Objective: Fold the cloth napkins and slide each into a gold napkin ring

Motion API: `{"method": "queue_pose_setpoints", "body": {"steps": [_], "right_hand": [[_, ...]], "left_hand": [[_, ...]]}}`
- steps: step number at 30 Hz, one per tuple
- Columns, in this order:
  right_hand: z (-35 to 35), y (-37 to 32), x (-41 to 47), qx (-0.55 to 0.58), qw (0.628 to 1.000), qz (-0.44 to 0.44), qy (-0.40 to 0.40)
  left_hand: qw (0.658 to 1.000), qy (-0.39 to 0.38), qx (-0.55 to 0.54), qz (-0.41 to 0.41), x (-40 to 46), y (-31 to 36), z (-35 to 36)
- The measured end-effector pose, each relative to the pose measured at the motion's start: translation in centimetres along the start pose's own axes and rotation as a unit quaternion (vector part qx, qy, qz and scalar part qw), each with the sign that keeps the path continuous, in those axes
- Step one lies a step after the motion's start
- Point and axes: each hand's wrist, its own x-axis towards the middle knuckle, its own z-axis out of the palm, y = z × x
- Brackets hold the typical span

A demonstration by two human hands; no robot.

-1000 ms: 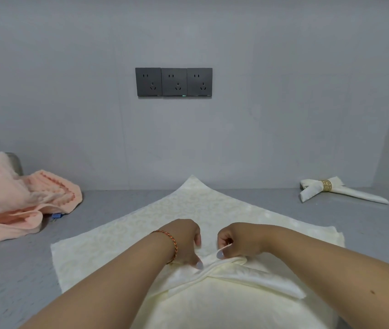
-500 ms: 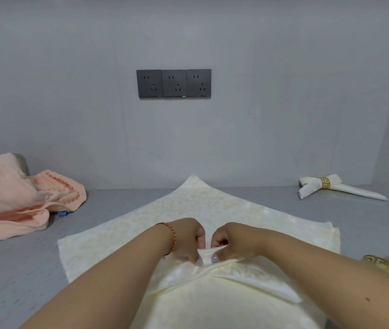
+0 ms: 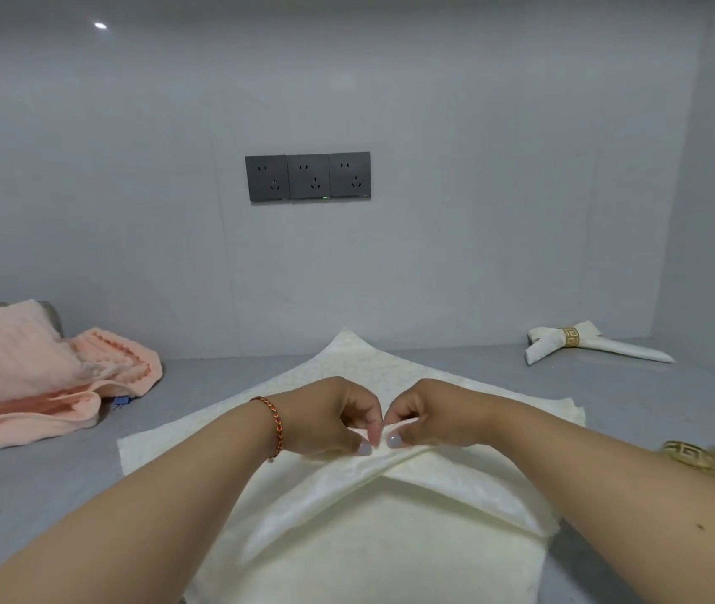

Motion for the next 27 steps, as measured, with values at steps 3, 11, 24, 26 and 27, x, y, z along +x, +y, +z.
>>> {"method": "queue_pose_setpoints", "body": {"steps": [3,11,24,26,27], "right_hand": [[-0.5,-0.1,-1.2,-0.002,1.000,0.007,0.003],[-2.6,0.5,-5.4,0.062,0.997,0.035,0.043],[-9.1,11.1,-13.2,-0.230,0.917,0.327,-0.010],[-8.6,11.1,-13.2,-0.229,0.913,0.335,-0.035],[-8.4,11.0,-13.2,-0.229,0.912,0.337,-0.049]], "left_hand": [[1.000,-0.008,0.021,0.018,-0.5,1.5,0.2],[0.999,-0.007,0.038,0.019,0.7,3.8,0.9],[0.999,0.033,-0.002,0.017,2.3,3.7,1.2],[1.000,0.027,-0.004,0.011,2.2,3.6,1.1],[1.000,0.026,-0.004,0.006,2.0,3.6,1.0]]}}
